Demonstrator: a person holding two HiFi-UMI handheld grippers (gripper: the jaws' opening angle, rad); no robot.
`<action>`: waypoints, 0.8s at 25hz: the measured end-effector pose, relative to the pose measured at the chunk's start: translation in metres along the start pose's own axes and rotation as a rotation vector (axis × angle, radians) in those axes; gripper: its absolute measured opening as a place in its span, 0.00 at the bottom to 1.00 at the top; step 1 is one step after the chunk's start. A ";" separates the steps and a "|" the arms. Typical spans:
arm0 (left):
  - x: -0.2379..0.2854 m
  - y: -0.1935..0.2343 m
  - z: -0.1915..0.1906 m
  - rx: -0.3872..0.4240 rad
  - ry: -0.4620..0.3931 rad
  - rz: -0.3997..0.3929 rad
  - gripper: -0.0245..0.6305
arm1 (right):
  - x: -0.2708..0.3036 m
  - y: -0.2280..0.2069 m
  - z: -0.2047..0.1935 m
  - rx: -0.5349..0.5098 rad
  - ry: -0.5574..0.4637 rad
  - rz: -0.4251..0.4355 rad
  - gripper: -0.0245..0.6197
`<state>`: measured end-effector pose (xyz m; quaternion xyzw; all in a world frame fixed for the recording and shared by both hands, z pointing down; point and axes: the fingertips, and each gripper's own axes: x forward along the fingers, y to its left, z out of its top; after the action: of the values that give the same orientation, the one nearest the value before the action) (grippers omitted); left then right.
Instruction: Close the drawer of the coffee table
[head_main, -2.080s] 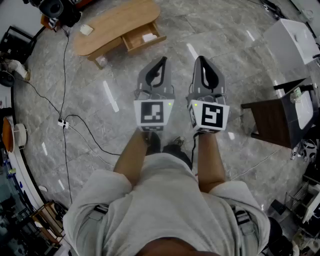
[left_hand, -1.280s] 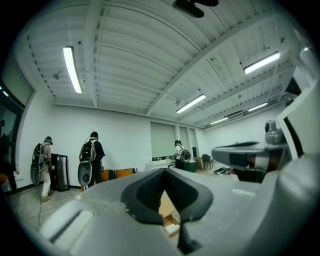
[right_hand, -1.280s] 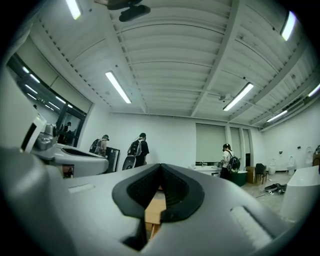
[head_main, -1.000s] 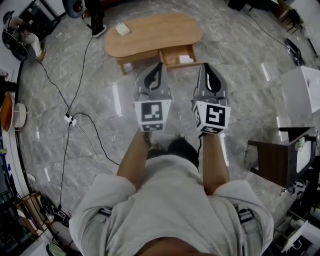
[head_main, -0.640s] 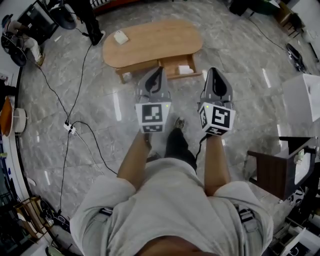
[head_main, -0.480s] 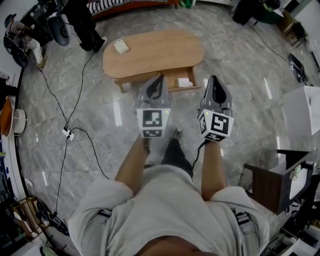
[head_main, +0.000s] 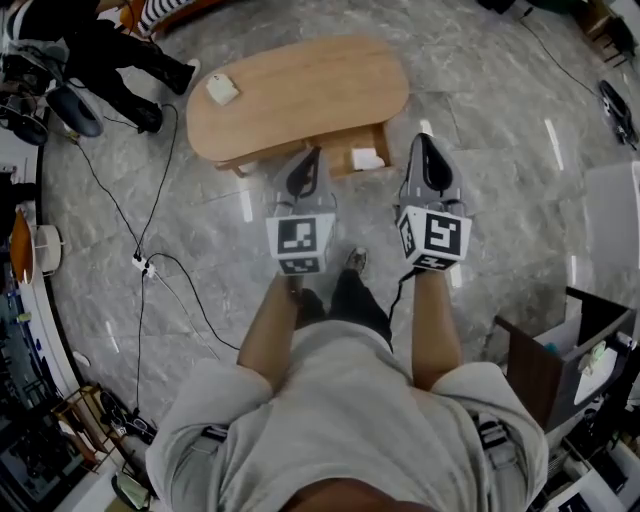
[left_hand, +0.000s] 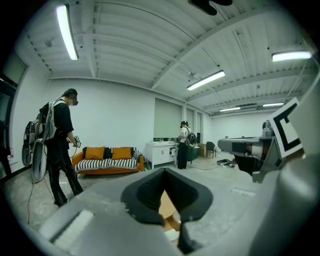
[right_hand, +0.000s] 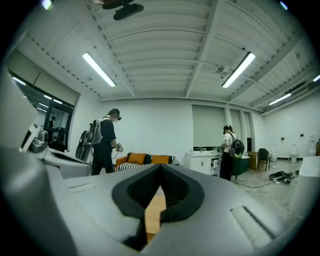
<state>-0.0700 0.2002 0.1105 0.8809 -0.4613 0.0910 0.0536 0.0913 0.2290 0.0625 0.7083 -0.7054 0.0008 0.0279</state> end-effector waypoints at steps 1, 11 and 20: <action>0.007 0.004 -0.002 -0.002 0.011 0.006 0.07 | 0.008 -0.002 -0.004 0.002 0.011 0.006 0.05; 0.066 0.078 0.000 -0.029 0.010 0.013 0.07 | 0.086 0.012 -0.042 0.039 0.110 -0.024 0.05; 0.132 0.100 -0.021 0.024 0.064 -0.071 0.07 | 0.137 0.009 -0.061 -0.002 0.151 -0.018 0.05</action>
<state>-0.0805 0.0409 0.1600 0.8940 -0.4266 0.1227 0.0610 0.0851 0.0950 0.1289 0.7125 -0.6949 0.0534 0.0816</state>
